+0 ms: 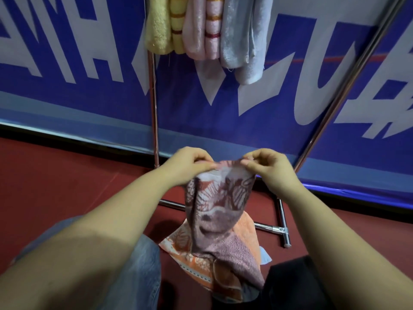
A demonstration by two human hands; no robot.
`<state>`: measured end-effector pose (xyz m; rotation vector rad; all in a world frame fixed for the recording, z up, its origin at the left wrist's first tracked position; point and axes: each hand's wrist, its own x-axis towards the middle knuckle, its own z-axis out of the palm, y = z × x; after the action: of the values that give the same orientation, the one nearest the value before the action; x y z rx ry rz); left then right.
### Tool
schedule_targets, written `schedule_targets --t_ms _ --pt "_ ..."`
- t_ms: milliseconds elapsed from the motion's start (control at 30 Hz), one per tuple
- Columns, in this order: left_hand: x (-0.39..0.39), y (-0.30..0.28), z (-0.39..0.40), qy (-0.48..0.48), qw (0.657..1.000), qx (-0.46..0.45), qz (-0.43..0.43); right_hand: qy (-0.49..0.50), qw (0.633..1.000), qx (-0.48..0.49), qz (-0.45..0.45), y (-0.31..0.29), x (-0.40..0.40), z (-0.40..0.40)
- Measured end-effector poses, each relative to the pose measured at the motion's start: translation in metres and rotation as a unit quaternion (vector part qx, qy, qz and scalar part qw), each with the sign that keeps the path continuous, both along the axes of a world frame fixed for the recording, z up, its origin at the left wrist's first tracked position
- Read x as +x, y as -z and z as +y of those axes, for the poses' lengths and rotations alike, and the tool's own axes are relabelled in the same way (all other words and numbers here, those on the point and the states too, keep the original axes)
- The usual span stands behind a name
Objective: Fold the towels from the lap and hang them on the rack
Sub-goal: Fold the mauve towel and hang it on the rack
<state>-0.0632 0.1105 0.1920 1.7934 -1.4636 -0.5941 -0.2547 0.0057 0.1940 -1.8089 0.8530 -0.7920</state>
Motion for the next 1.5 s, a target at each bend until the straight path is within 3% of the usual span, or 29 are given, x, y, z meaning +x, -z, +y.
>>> schedule_targets --t_ms 200,433,667,867,967,1033,1100,1167,1267,1500 --pt "-0.01 0.0 -0.001 0.089 0.995 0.012 -0.051 -0.098 0.973 -0.096 0.185 0.004 0.008 0.01" --pt "-0.012 0.0 -0.004 0.057 0.997 -0.006 -0.06 -0.107 0.962 -0.136 0.211 0.006 0.01 0.011" --pt "0.017 0.004 -0.003 0.006 0.991 0.088 -0.101 -0.017 0.957 -0.171 0.235 -0.001 -0.01 -0.011" --pt "0.029 0.012 -0.001 -0.03 0.994 0.107 -0.014 0.039 0.958 -0.16 0.234 -0.002 -0.023 -0.021" --pt "0.024 0.014 -0.005 -0.065 0.985 0.082 0.137 0.07 0.961 -0.15 0.223 -0.002 -0.024 -0.024" --pt "0.018 0.011 -0.007 -0.102 0.954 0.07 0.273 0.111 0.966 -0.13 0.195 -0.001 -0.024 -0.024" --pt "0.012 0.008 -0.008 -0.156 0.901 0.059 0.4 0.171 0.968 -0.1 0.154 0.001 -0.022 -0.023" --pt "0.006 0.008 -0.009 -0.211 0.854 0.039 0.474 0.214 0.972 -0.044 0.091 0.001 -0.018 -0.019" --pt "-0.009 0.006 -0.012 -0.229 0.832 0.018 0.505 0.226 0.974 0.022 0.023 0.006 -0.001 -0.006" --pt "-0.049 0.007 -0.022 -0.167 0.855 -0.004 0.492 0.193 0.98 0.04 0.002 0.018 0.038 0.017"
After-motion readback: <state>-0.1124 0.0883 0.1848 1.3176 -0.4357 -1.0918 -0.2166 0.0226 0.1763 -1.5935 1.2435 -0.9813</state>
